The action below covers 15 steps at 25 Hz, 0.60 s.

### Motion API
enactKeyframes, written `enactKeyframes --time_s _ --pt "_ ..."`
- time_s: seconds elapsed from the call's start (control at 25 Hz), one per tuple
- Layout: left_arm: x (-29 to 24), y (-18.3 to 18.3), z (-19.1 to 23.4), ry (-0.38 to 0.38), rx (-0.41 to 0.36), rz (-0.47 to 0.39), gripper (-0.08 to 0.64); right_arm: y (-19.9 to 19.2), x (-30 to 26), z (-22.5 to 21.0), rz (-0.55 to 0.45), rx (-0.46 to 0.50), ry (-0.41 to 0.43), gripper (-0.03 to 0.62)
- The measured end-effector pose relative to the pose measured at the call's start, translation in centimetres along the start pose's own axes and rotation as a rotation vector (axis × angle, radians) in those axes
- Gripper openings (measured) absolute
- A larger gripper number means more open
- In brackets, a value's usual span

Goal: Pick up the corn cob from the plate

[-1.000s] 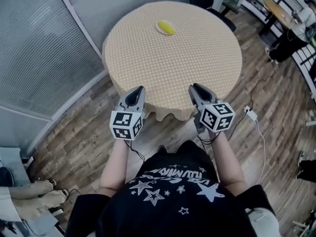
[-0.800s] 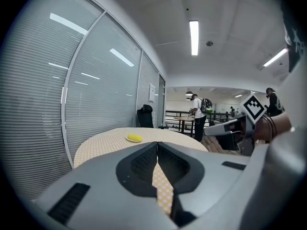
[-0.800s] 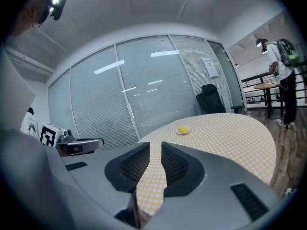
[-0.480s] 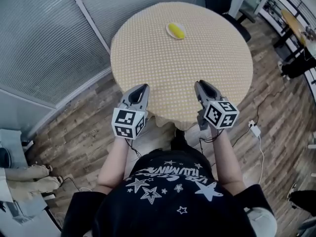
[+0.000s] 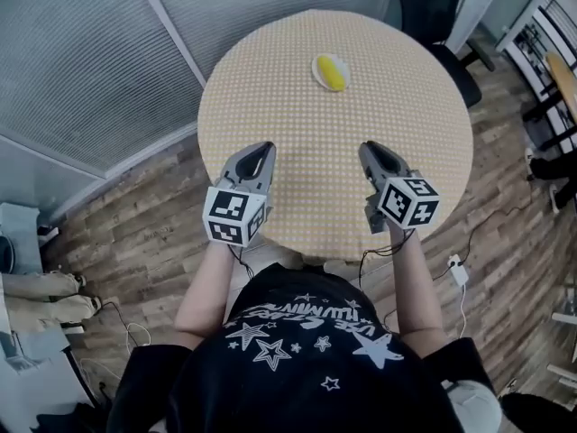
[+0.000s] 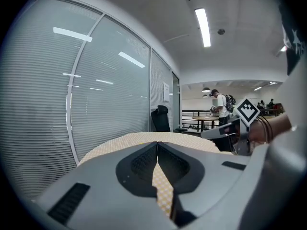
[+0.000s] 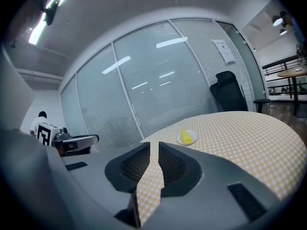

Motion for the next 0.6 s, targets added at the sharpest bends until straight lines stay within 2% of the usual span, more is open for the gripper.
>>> enactKeyframes --time_s 0.28,0.6 --pt "-3.0 1.0 1.2 0.068 0.022 0.014 0.010 3.2 -3.6 -3.7 0.059 0.001 0.007 0.064" --pt "-6.5 0.6 3.6 0.054 0.028 0.071 0.010 3.6 -8.5 -5.3 0.131 -0.038 -0.025 0.066"
Point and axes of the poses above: the fingertips, and each gripper's own axes: x backward along the fingers, z to its left, y out of its top, the point moved 8 cm from there along x, backward along the fingers, and after that the axes turned 9 degrees about -x, right-handed, at the moved point
